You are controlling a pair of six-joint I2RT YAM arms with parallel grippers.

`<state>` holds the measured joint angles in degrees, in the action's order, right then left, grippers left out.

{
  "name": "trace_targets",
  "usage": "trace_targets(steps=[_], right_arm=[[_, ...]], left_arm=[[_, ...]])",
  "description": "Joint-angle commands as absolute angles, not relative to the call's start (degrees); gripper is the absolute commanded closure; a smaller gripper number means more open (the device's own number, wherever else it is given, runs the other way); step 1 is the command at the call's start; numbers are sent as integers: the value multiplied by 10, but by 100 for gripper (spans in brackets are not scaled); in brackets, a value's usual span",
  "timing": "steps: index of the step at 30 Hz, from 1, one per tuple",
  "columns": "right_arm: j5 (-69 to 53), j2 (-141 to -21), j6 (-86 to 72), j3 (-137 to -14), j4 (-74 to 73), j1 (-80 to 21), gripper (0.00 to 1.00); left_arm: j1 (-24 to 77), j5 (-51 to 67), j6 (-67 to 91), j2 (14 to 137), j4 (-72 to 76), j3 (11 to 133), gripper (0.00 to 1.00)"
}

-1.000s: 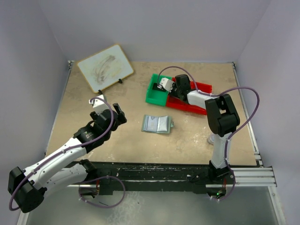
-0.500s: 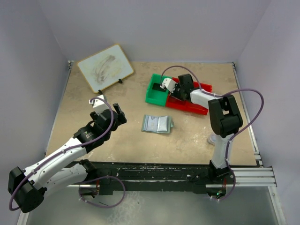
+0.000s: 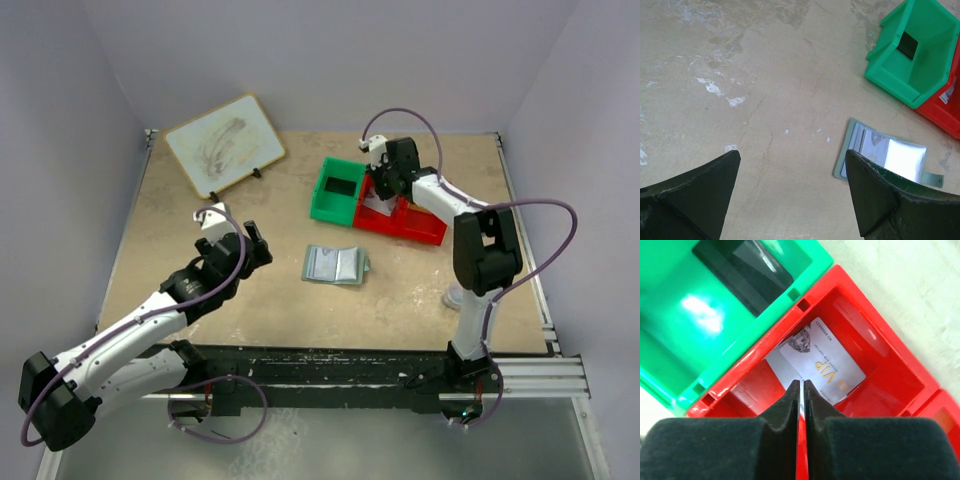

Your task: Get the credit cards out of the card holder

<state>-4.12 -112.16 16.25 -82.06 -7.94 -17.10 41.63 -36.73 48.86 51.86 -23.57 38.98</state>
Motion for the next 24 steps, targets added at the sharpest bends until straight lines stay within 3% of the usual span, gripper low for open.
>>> trace_targets(steps=[1, 5, 24], right_arm=[[-47, -1132, -24, -836, -137, -167, 95], [-25, -1124, -76, -808, -110, -167, 100], [112, -1203, -158, -856, -112, -188, 100]], left_arm=[[414, -361, 488, 526, -210, 400, 16], [413, -355, 488, 536, -207, 404, 17], [414, -351, 488, 551, -201, 412, 17]])
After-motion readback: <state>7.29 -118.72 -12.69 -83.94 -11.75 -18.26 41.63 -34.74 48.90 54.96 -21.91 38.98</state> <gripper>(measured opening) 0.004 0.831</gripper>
